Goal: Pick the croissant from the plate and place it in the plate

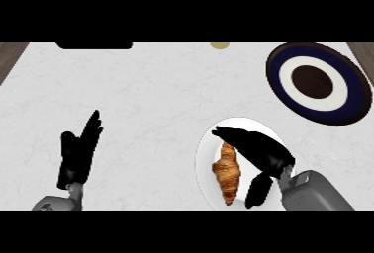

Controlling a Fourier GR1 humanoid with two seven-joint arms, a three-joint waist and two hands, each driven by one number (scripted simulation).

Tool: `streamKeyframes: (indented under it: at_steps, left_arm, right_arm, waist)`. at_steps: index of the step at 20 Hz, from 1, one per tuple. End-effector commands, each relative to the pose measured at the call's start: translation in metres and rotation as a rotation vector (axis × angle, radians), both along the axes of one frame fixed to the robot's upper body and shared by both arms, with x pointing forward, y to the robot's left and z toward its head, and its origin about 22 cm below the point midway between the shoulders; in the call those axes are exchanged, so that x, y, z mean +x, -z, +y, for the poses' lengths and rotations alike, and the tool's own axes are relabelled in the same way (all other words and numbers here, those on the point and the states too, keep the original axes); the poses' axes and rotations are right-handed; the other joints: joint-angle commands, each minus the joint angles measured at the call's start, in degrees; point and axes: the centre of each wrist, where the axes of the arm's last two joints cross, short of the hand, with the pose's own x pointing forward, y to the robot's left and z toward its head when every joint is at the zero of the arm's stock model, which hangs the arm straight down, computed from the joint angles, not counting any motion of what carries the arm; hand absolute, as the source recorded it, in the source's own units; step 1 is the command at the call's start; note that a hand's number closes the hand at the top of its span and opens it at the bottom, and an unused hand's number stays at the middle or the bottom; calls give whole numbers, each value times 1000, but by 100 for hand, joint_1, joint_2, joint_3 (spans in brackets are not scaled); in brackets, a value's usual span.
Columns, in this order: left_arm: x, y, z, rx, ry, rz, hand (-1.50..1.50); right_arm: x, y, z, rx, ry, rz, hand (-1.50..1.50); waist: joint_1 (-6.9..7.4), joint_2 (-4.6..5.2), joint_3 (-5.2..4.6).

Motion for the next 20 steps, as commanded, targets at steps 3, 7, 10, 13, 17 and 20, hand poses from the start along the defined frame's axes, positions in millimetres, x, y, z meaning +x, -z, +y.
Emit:
streamKeyframes:
  at_steps: [3, 7, 10, 13, 17, 20]
  left_arm:
    - [13, -2, -6, -2, 4, 11, 0]
    - [-1, -11, 11, -7, 18, 2, 0]
    - [-26, 13, -13, -6, 6, -4, 0]
    - [-7, 2, -5, 2, 4, -5, 0]
    - [1, 6, -20, -2, 15, 2, 0]
    - [-4, -7, -7, -11, 13, 0, 0]
  right_arm:
    - [20, 18, 20, 14, 6, 20, -150]
    - [-15, 48, 13, -15, -7, 28, -150]
    - [-1, 39, 13, -37, -8, 25, -150]
    - [-9, 27, 8, -26, -73, -29, 150]
    - [13, 38, 5, -13, -56, -98, 150]
    - [28, 27, 5, -31, -53, -129, 150]
  waist:
    - [10, 9, 0]
    - [5, 1, 2]
    - [15, 0, 1]
    - [-7, -2, 0]
    - [2, 3, 1]
    - [11, 1, 1]
